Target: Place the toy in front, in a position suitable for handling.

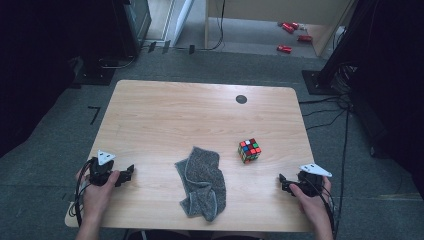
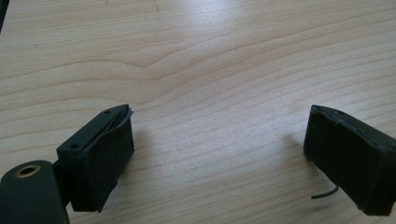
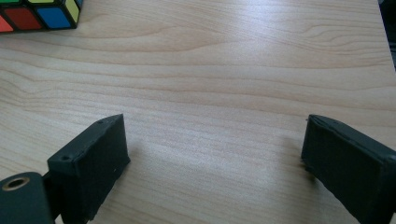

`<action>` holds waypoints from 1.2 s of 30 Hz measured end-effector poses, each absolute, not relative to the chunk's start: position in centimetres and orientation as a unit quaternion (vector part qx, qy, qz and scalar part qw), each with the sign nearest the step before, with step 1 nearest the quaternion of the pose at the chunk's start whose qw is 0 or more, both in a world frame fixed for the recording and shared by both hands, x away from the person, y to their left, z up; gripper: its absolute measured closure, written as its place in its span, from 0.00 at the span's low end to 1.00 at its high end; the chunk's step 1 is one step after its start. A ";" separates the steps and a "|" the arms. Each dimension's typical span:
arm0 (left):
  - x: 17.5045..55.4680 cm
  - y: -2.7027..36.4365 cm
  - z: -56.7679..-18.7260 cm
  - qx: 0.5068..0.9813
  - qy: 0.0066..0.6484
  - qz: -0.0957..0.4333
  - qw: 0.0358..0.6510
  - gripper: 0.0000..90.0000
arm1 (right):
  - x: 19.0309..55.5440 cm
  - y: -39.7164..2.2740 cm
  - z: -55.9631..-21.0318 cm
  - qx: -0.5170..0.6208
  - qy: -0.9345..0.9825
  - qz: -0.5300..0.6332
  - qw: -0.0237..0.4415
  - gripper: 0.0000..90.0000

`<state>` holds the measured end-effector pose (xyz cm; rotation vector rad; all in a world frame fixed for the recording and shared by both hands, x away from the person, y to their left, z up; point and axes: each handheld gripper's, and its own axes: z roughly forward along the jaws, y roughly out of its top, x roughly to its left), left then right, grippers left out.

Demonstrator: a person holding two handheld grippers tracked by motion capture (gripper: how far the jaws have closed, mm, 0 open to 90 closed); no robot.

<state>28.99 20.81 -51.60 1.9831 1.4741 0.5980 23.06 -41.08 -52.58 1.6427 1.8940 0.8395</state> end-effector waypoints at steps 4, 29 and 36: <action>29.2 20.8 -51.5 0.746 0.555 0.227 0.291 0.10 | 23.3 -40.9 -52.6 0.606 0.691 0.306 0.249 0.07; 31.4 16.4 -48.0 0.747 0.521 0.220 0.348 0.10 | 25.1 -37.4 -47.5 0.592 0.663 0.384 0.250 0.06; 32.4 14.4 -48.0 0.757 0.508 0.210 0.352 0.10 | 26.2 -35.9 -46.5 0.579 0.665 0.408 0.237 0.05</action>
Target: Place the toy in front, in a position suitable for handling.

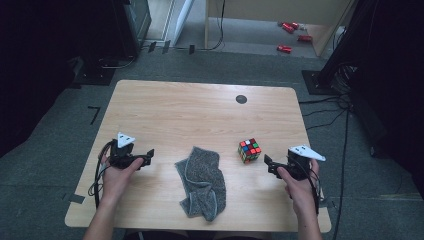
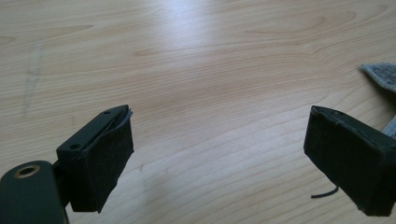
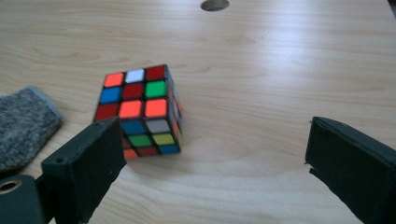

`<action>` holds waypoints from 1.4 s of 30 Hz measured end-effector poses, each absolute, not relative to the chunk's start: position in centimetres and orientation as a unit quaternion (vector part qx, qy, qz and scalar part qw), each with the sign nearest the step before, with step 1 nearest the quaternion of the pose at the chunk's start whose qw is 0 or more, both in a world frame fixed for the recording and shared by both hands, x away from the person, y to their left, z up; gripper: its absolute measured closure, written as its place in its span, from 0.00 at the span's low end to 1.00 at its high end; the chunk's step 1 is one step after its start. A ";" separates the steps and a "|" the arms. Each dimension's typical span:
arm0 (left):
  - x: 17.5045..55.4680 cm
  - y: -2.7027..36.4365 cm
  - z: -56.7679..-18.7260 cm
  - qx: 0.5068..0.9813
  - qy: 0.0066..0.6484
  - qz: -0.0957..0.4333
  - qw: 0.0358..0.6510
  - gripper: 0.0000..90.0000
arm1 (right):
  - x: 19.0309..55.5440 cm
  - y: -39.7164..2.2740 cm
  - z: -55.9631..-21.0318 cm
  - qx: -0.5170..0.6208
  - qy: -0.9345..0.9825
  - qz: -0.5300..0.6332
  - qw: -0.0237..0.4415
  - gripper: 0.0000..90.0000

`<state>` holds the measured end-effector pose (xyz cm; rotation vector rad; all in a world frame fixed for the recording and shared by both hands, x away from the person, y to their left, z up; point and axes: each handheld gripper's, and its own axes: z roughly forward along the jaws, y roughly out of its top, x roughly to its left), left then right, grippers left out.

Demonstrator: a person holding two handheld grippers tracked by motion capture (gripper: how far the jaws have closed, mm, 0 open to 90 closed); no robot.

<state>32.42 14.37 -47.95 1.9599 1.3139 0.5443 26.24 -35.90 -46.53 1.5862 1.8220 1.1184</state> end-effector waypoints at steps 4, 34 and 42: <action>32.5 13.1 -48.0 0.763 0.497 0.206 0.357 0.10 | 27.0 -34.8 -45.8 0.568 0.668 0.419 0.236 0.05; 28.1 3.7 -48.6 0.817 0.355 0.104 0.442 0.10 | 29.4 -28.9 -51.4 0.568 0.702 0.365 0.227 0.20; 27.2 1.8 -49.3 0.850 0.310 0.104 0.413 0.17 | 29.1 -28.8 -51.6 0.566 0.701 0.359 0.244 0.37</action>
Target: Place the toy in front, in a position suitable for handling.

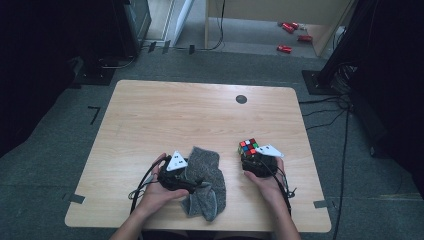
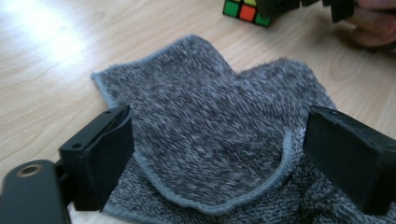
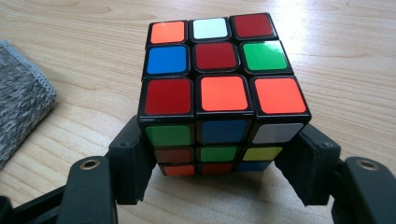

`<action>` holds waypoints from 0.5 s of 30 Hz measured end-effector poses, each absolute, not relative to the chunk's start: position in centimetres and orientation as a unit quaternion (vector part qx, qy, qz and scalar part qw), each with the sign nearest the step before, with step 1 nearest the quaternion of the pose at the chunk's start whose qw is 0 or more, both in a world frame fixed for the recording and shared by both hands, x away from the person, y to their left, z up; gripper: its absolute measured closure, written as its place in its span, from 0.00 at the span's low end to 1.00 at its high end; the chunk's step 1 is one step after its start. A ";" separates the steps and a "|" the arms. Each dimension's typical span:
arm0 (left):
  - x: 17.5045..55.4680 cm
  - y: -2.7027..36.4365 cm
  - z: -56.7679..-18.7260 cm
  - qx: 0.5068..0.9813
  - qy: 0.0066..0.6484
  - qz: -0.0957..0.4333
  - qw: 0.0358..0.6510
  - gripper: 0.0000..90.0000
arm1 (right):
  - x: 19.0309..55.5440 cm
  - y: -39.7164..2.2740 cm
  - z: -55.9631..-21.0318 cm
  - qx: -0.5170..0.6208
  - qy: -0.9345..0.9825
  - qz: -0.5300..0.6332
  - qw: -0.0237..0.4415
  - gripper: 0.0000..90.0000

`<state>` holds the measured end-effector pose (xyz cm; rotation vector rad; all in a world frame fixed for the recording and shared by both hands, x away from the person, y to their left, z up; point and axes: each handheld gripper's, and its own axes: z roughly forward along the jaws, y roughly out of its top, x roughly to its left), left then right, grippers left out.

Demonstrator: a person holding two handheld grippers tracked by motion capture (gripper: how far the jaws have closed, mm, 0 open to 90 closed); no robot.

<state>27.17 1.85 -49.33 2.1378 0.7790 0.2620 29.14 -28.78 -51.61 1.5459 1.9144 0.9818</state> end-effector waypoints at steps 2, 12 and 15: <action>27.1 1.5 -49.5 0.858 0.309 0.121 0.391 0.18 | 29.1 -28.9 -51.6 0.564 0.703 0.362 0.240 0.37; 26.8 0.6 -50.8 0.879 0.289 0.132 0.355 0.41 | 28.1 -28.8 -51.5 0.538 0.719 0.370 0.241 0.38; 27.0 0.8 -51.0 0.880 0.291 0.129 0.353 0.48 | 27.6 -28.6 -51.5 0.528 0.725 0.374 0.237 0.38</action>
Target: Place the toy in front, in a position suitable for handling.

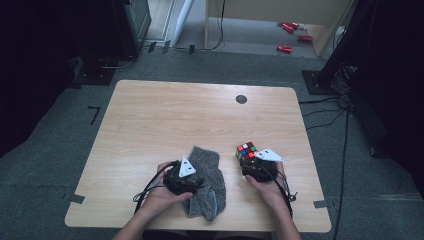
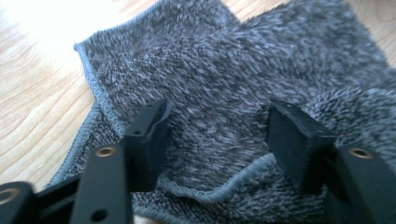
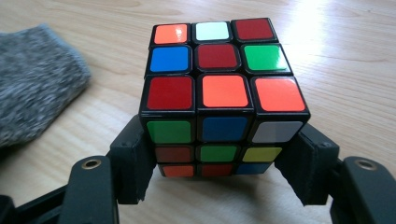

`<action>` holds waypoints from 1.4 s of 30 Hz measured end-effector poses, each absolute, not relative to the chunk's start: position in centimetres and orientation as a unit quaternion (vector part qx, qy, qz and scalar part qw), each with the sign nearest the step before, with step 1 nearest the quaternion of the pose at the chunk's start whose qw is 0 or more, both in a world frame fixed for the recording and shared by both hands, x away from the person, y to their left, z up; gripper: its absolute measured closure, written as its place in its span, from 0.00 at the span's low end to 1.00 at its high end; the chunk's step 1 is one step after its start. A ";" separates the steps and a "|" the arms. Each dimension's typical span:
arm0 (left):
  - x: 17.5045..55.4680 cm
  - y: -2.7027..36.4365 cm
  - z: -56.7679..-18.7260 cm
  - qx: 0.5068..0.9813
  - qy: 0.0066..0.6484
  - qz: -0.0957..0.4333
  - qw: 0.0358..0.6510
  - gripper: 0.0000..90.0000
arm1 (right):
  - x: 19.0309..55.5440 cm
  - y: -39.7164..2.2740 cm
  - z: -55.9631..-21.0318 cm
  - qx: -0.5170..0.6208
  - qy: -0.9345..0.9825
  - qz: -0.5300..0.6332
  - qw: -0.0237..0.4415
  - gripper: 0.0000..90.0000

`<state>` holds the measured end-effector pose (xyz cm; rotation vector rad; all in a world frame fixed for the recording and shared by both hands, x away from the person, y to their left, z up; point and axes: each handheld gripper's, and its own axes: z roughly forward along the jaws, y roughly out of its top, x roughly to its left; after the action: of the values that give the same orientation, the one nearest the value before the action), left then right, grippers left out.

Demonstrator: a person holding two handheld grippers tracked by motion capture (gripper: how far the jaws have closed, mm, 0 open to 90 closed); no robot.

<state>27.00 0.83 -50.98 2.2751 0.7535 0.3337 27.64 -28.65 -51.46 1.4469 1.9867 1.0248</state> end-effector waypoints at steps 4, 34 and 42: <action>27.3 1.5 -50.9 0.879 0.294 0.134 0.351 0.58 | 27.2 -28.4 -51.5 0.518 0.732 0.376 0.233 0.38; 28.9 3.5 -49.7 0.854 0.341 0.117 0.375 0.19 | 27.3 -28.0 -52.1 0.512 0.736 0.389 0.211 0.27; 28.8 2.3 -51.1 0.875 0.328 0.111 0.339 0.15 | 27.4 -27.6 -52.1 0.510 0.740 0.379 0.220 0.37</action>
<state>28.84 2.33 -51.09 2.2779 0.8541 0.2900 27.40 -27.56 -52.12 1.4097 2.0461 1.0493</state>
